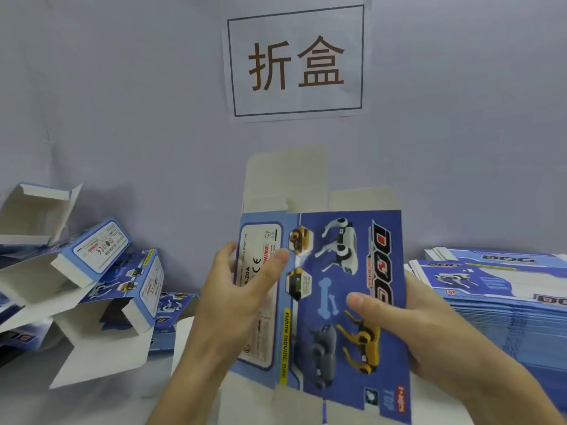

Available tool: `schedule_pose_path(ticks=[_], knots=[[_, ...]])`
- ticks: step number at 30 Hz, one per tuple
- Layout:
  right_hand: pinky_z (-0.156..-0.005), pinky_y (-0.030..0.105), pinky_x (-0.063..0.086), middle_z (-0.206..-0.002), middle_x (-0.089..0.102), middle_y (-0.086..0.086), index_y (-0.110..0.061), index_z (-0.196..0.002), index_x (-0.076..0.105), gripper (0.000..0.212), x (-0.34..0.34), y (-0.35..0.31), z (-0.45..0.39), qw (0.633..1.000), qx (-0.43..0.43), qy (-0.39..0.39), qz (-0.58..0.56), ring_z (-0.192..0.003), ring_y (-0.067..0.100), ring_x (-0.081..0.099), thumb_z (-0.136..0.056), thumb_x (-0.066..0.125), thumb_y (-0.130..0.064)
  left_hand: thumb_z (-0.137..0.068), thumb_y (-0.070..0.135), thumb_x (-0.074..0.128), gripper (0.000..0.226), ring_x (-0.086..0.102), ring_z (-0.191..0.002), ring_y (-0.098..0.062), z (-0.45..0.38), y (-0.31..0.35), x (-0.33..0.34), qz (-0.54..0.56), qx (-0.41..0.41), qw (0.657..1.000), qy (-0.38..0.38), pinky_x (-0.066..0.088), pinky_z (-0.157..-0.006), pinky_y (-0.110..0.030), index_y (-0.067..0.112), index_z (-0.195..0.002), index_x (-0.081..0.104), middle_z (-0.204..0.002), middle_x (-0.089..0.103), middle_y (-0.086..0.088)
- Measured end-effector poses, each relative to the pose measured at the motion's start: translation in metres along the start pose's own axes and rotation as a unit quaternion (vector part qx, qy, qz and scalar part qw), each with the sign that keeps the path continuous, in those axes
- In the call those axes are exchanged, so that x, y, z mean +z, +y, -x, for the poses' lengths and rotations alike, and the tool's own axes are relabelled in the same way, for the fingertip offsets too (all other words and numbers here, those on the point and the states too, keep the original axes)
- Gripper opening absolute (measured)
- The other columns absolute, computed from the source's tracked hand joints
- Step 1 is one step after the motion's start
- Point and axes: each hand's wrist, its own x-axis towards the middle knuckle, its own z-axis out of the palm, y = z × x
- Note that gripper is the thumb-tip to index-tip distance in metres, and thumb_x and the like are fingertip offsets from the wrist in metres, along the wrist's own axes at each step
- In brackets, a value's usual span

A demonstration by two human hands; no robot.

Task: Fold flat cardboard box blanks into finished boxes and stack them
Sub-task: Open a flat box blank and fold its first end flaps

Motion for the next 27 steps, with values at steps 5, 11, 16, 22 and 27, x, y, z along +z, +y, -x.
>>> schedule_pose_path(ticks=[5, 11, 16, 22, 27], knots=[[-0.078, 0.041, 0.057, -0.096, 0.079, 0.004, -0.018, -0.113, 0.066, 0.057, 0.003, 0.001, -0.004, 0.998, -0.028, 0.064, -0.005, -0.084, 0.025, 0.076, -0.062, 0.090, -0.024, -0.054, 0.084, 0.069, 0.075, 0.068, -0.095, 0.003, 0.005, -0.001, 0.008, 0.021, 0.024, 0.999, -0.016, 0.056, -0.070, -0.023, 0.045, -0.116, 0.054, -0.103, 0.069, 0.028], [-0.068, 0.027, 0.061, -0.100, 0.078, -0.005, -0.031, -0.124, 0.058, 0.059, 0.014, 0.000, -0.008, 0.994, -0.093, 0.061, 0.008, -0.089, 0.018, 0.076, -0.067, 0.073, -0.032, -0.058, 0.065, 0.084, 0.074, 0.074, -0.090, -0.009, 0.008, 0.000, 0.017, 0.074, 0.043, 0.994, -0.069, 0.058, -0.070, -0.019, 0.028, -0.117, 0.059, -0.099, 0.075, 0.010], [-0.087, 0.043, 0.060, -0.124, 0.070, -0.010, -0.055, -0.147, 0.025, 0.095, 0.015, 0.001, -0.010, 0.993, -0.119, 0.023, -0.008, -0.106, 0.020, 0.072, -0.072, 0.078, -0.032, -0.075, 0.053, 0.076, 0.034, 0.072, -0.096, -0.014, 0.013, -0.002, 0.011, 0.085, 0.043, 0.987, -0.127, 0.059, -0.082, -0.031, 0.044, -0.106, 0.068, -0.098, 0.075, 0.008], [-0.098, 0.035, 0.055, -0.134, 0.046, -0.046, -0.075, -0.136, 0.025, 0.077, 0.007, -0.002, -0.006, 0.968, -0.215, 0.102, 0.080, -0.132, 0.001, 0.051, -0.071, 0.066, -0.069, -0.074, 0.043, 0.070, 0.053, 0.068, -0.099, -0.007, 0.013, 0.002, 0.007, 0.052, 0.062, 0.975, -0.209, 0.055, -0.077, -0.017, 0.064, -0.118, 0.048, -0.106, 0.071, 0.020], [-0.085, 0.008, 0.051, -0.128, 0.057, -0.038, -0.068, -0.141, 0.025, 0.070, 0.034, 0.007, -0.010, 0.958, -0.258, 0.069, 0.103, -0.114, -0.010, 0.060, -0.083, 0.061, -0.053, -0.070, 0.068, 0.072, 0.071, 0.073, -0.092, -0.008, 0.007, 0.006, 0.015, 0.128, 0.081, 0.988, -0.007, 0.061, -0.077, -0.037, 0.035, -0.129, 0.050, -0.104, 0.073, 0.013]])
